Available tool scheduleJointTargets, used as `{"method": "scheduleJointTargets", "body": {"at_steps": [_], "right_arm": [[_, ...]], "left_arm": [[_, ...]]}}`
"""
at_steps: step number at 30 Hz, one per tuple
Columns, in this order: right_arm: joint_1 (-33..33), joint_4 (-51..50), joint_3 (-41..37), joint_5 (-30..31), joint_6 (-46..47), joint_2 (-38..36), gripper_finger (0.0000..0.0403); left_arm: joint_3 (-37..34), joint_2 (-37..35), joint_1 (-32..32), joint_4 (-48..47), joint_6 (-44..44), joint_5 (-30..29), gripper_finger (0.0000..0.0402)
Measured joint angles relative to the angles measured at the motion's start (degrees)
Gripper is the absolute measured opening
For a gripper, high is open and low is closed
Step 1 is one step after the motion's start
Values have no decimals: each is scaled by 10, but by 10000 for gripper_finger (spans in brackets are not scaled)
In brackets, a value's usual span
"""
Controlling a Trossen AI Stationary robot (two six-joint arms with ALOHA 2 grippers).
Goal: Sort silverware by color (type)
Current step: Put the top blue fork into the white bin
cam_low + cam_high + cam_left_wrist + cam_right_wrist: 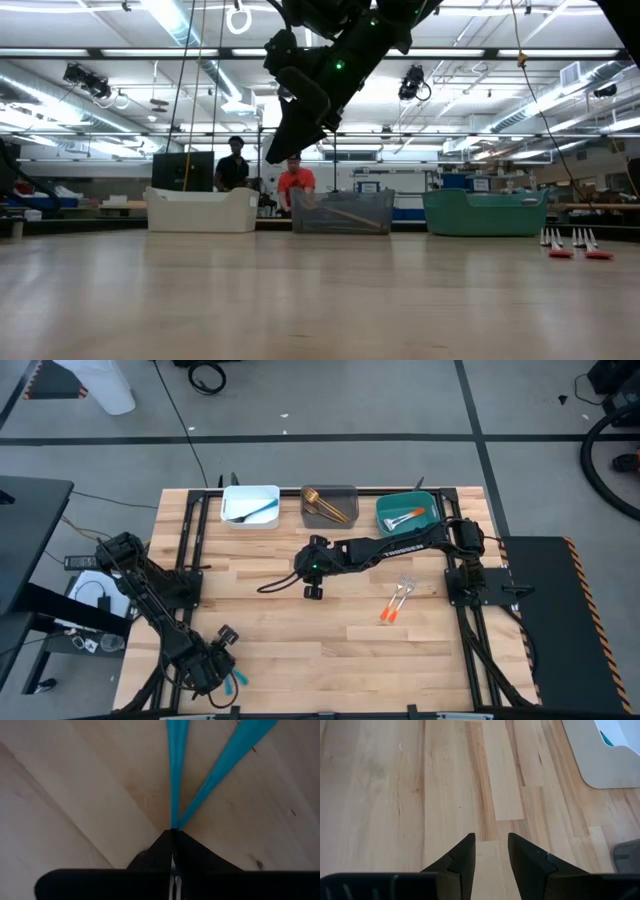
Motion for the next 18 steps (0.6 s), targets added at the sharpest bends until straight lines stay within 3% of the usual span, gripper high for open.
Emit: {"method": "scheduleJointTargets", "body": {"at_steps": [18], "right_arm": [[0, 0, 0, -1, -17, 0, 126]], "left_arm": [[0, 0, 43, 0, -194, 7, 30]]}}
